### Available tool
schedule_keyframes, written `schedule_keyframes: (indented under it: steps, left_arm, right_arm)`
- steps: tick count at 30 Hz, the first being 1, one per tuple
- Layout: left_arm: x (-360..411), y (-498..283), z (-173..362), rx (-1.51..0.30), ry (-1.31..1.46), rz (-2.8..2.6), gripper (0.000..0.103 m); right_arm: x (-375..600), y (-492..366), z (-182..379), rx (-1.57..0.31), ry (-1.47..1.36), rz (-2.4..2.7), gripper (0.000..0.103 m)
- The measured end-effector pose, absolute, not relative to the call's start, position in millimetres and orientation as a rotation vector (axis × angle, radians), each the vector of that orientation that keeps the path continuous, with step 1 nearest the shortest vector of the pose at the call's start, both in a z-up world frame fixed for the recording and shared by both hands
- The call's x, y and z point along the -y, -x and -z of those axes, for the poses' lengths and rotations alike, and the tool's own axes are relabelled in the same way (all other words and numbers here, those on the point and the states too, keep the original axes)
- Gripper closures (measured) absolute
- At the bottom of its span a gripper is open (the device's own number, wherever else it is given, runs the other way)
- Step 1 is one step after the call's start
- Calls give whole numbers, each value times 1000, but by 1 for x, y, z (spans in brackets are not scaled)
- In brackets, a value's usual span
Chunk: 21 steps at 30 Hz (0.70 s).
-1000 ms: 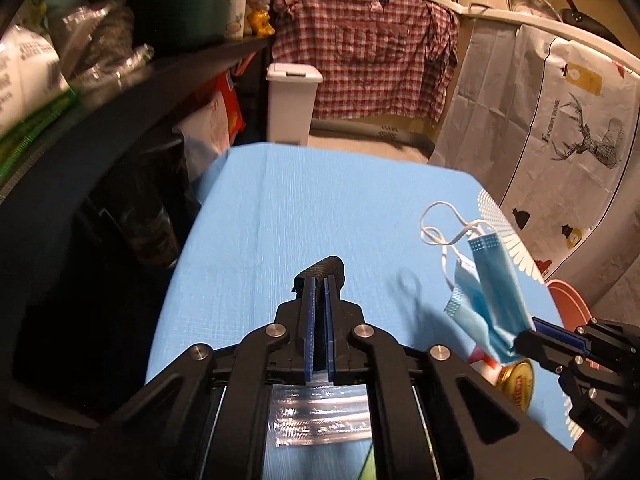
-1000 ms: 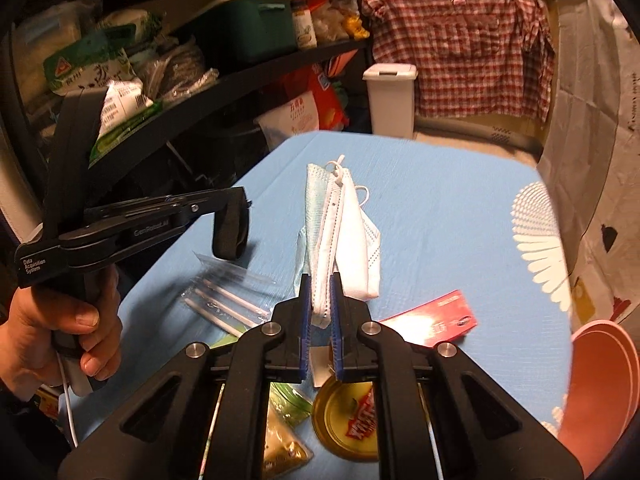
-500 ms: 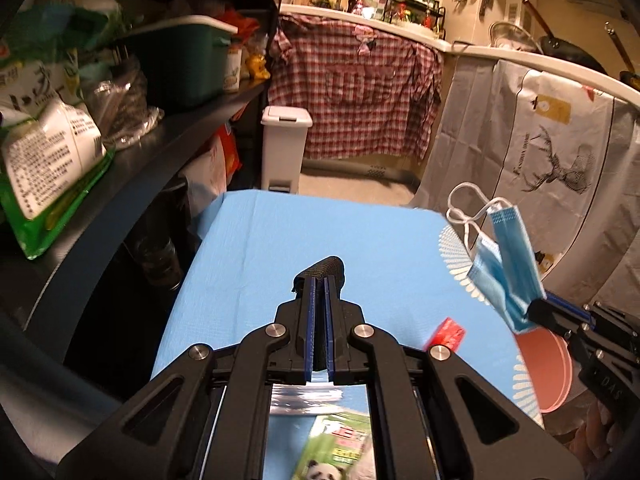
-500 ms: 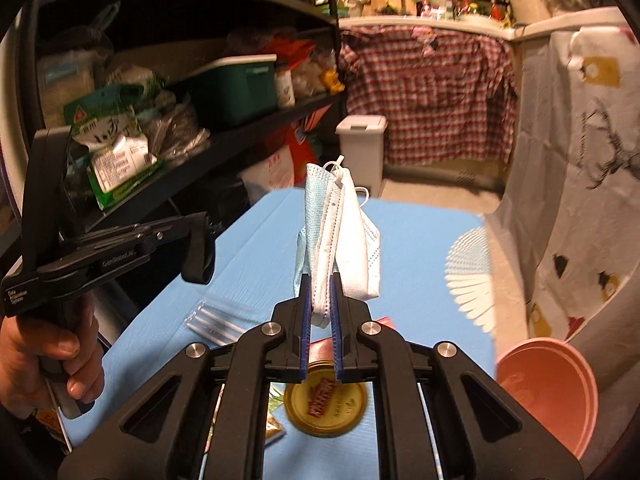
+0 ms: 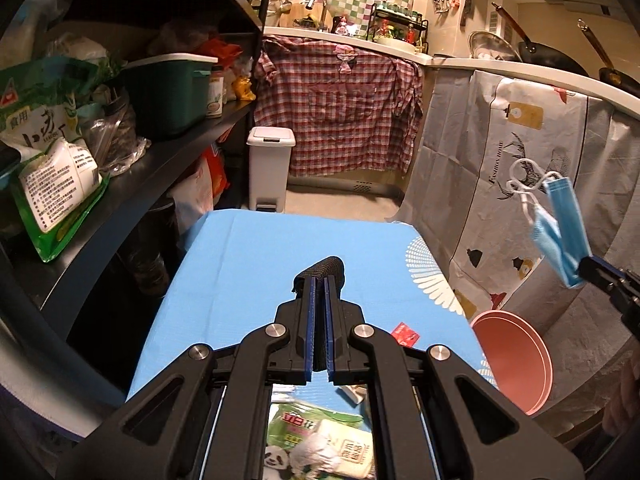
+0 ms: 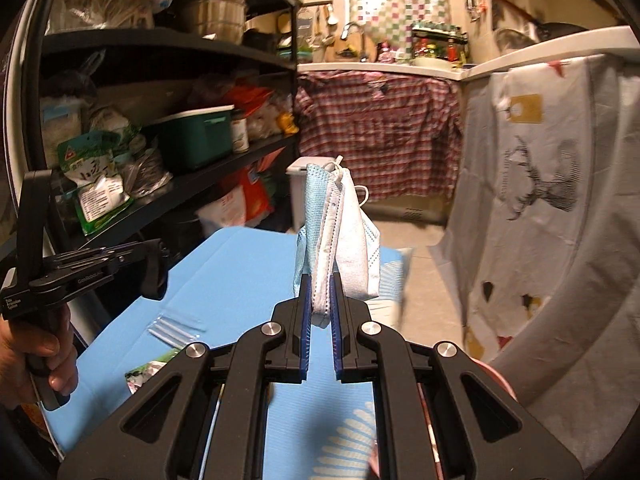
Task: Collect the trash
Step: 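Carry the straw packet and blue mask over the pink bin with both grippers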
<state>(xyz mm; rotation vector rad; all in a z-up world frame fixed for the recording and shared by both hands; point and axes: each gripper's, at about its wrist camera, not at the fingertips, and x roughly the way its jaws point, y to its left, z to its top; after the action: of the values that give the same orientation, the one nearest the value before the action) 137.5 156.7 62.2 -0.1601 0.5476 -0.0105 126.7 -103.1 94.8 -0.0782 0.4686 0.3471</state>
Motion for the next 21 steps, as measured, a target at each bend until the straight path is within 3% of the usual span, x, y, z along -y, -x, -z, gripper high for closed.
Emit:
schedule_keyframes:
  steps: [10,21]
  left_arm:
    - [-123,-129,-69,-533,146,47,99]
    - [-85,-129,-72,-525,117,100,99]
  right_arm:
    - [158,-106,-105,-420,67,-264,94]
    - [206,-107,-79,-463,5,-171,94]
